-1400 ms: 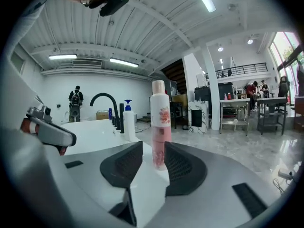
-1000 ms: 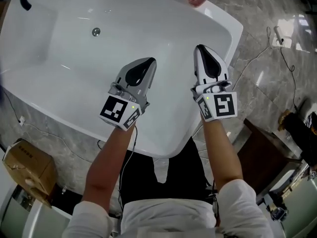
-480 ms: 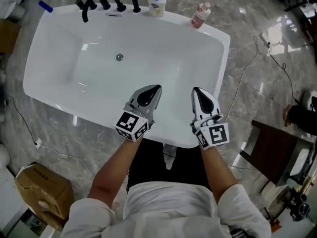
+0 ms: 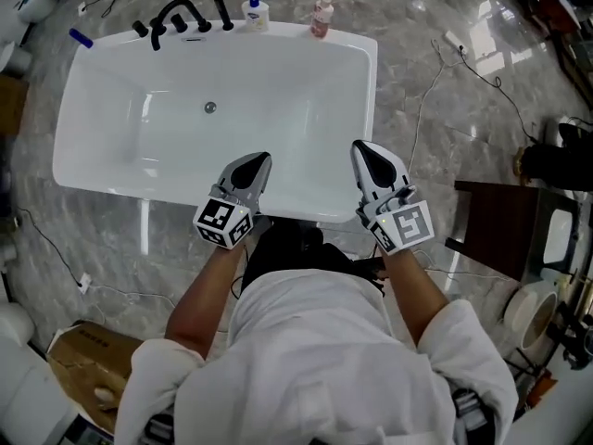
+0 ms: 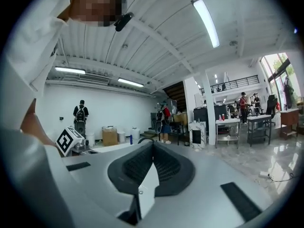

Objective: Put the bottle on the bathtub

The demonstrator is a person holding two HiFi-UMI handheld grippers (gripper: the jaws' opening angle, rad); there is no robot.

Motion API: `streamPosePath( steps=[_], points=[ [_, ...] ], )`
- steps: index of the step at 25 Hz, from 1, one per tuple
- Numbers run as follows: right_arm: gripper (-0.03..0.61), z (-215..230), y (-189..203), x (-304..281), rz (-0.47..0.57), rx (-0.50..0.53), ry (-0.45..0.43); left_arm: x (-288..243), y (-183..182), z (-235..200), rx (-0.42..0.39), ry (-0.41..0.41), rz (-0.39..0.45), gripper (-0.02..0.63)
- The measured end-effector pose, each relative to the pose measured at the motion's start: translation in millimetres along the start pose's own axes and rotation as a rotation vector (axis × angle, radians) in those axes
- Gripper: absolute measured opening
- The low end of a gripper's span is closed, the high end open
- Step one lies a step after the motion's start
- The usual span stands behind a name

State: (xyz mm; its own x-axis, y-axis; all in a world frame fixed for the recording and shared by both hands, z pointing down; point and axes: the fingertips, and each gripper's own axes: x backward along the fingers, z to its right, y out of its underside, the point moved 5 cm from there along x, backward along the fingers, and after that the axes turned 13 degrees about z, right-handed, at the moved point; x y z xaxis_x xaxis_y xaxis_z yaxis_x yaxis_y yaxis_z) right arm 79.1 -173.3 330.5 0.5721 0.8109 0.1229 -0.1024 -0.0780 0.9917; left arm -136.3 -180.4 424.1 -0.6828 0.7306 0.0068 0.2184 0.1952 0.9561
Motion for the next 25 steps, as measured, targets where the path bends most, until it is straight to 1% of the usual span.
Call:
streamPosePath(
  steps=[2,6,9,12,15,18,21,25],
  points=[
    [0.014,1,-24,26,0.039,0.012,0.003,9,-13,22,-0.014,0.004,0.024,0.017],
    [0.014,0,-64,78,0.126,0.029,-0.018,22,-39,68,-0.068,0.040,0.066,0.017],
    [0.014,-4,-81,118,0.152,0.037,-0.011,36,-56,105,-0.100,0.058,0.099,0.017],
    [0.014,-10,-93,157,0.168,0.038,0.002,56,-68,141,-0.099,0.059,0.130,0.017],
    [0.014,-17,-99,185,0.173,0.025,-0.005,73,-79,173,-0.099,0.060,0.153,0.017],
    [0.014,-26,-97,202,0.175,0.009,-0.012,85,-83,195,-0.132,0.077,0.149,0.017],
    [0.013,-37,-92,216,0.170,-0.015,-0.009,97,-74,203,-0.145,0.075,0.118,0.017],
    [0.012,-46,-77,226,0.134,-0.043,0.004,107,-60,205,-0.119,0.068,0.087,0.017]
  ],
)
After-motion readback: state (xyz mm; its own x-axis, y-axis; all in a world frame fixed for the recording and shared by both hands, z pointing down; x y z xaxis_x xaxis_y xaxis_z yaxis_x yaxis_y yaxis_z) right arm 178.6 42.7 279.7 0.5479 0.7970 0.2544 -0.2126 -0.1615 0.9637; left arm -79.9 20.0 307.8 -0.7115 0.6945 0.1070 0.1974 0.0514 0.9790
